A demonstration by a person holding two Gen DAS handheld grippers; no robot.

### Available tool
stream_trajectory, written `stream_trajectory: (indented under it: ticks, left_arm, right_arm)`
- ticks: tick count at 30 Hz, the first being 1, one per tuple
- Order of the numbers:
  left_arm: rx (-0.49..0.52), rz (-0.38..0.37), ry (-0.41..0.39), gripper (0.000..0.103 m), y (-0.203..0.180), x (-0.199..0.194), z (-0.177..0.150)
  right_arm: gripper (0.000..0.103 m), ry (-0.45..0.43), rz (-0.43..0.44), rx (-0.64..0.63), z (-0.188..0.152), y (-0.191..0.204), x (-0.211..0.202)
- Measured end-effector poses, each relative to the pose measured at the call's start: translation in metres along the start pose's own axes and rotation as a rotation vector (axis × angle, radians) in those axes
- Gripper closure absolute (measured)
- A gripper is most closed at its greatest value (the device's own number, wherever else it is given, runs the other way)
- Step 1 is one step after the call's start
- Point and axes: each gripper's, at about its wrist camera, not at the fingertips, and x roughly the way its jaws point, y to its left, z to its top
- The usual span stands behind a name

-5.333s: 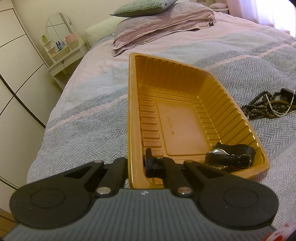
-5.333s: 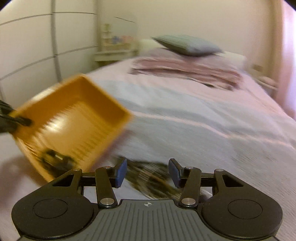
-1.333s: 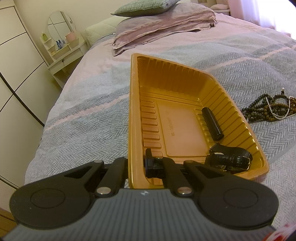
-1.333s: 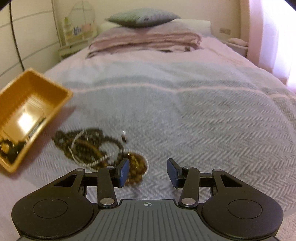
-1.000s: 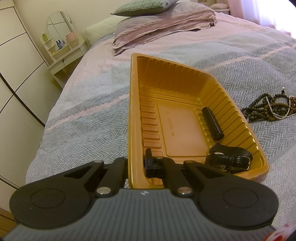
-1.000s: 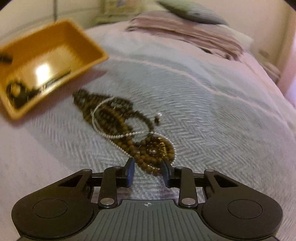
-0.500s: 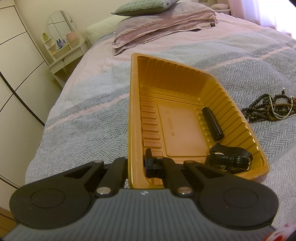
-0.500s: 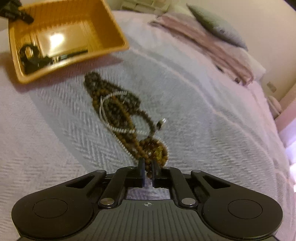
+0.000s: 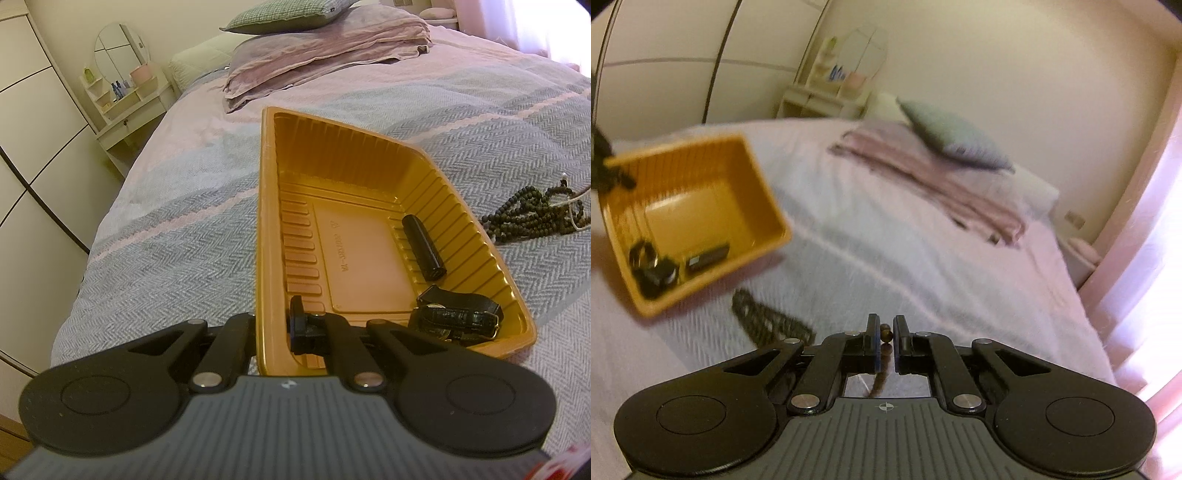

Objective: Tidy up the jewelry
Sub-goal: 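Lift the brown bead necklace over the tray and drop it in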

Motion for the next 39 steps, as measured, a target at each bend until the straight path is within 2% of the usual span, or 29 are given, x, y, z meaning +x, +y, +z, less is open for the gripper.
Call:
stream_trajectory:
  ticks: [10, 20, 24, 31, 39]
  left_arm:
    - [0.004, 0.000, -0.002, 0.101, 0.001, -0.001, 0.000]
    - [0.011, -0.002, -0.002, 0.101, 0.001, -0.001, 0.001]
    - [0.014, -0.002, -0.002, 0.101, 0.001, 0.000, 0.001]
    - [0.011, -0.010, -0.003, 0.101, 0.002, 0.002, 0.000]
    - [0.003, -0.020, -0.005, 0.101, 0.005, 0.004, -0.001]
  right_arm:
    - [0.096, -0.123, -0.017, 0.030, 0.042, -0.015, -0.041]
    - [0.096, -0.186, 0.071, -0.014, 0.087, 0.000, -0.050]
    - [0.096, -0.206, 0.138, -0.020, 0.103, 0.017, -0.039]
    - [0.096, -0.242, 0.273, -0.075, 0.144, 0.071, -0.009]
    - [0.096, -0.164, 0.414, -0.124, 0.163, 0.139, 0.048]
